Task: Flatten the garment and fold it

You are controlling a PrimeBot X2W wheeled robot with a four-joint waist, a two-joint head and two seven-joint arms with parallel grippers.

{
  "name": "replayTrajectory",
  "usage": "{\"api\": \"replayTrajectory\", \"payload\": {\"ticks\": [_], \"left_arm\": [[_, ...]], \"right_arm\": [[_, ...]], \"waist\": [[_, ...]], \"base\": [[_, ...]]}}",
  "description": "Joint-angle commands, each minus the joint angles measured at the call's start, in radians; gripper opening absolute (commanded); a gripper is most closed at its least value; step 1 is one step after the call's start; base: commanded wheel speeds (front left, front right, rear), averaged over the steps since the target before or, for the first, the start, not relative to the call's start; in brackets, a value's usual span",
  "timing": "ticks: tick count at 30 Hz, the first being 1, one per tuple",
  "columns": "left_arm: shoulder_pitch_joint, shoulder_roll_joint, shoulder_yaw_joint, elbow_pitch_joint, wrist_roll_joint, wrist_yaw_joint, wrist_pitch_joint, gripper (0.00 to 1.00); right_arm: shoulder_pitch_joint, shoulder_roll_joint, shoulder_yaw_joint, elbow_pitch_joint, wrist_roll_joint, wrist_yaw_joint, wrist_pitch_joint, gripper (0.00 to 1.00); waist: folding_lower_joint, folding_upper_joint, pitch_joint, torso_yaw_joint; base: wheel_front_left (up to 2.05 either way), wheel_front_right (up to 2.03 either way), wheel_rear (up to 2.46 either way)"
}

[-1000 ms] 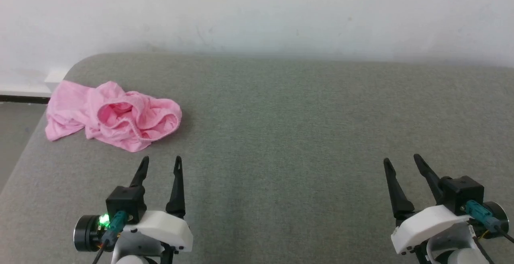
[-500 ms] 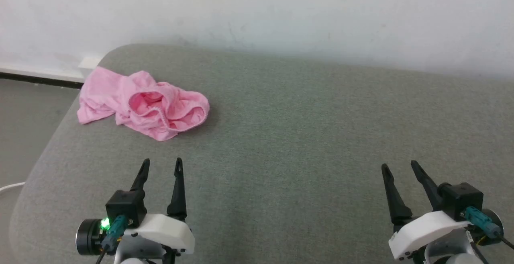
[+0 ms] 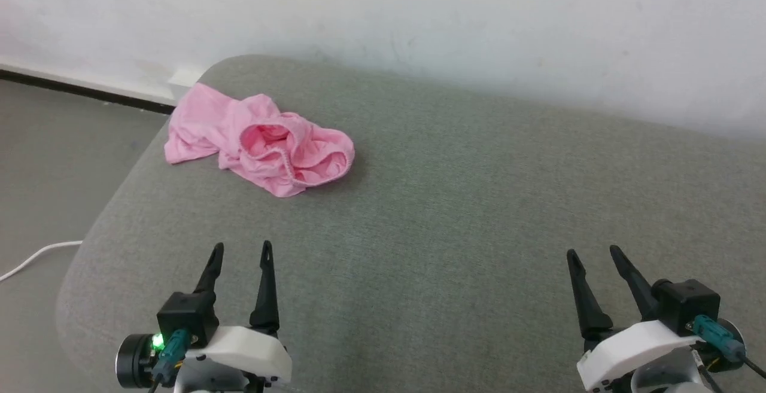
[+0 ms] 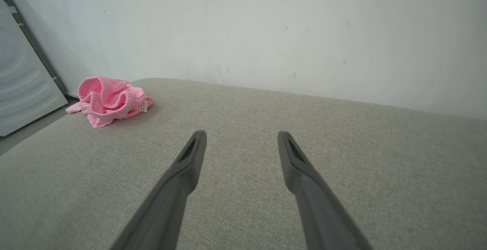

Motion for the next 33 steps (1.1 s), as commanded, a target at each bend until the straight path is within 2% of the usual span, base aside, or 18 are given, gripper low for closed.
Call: {"api": "replayTrajectory", "payload": {"ticks": [1, 33], "left_arm": [[0.015, -0.003, -0.004, 0.003, -0.009, 0.009, -0.008, 1.0], [0.039, -0.004, -0.026, 0.03, -0.056, 0.058, -0.075, 1.0]], "right_arm": [[0.011, 0.002, 0.002, 0.004, 0.011, -0.001, -0.01, 1.0], [0.017, 0.003, 0.028, 0.025, 0.031, -0.001, -0.077, 1.0]], "waist": [[0.0, 0.0, -0.002, 0.014], [0.0, 0.0, -0.017, 0.144]], "base": [[0.0, 0.0, 0.0], [0.0, 0.0, 0.0]]}}
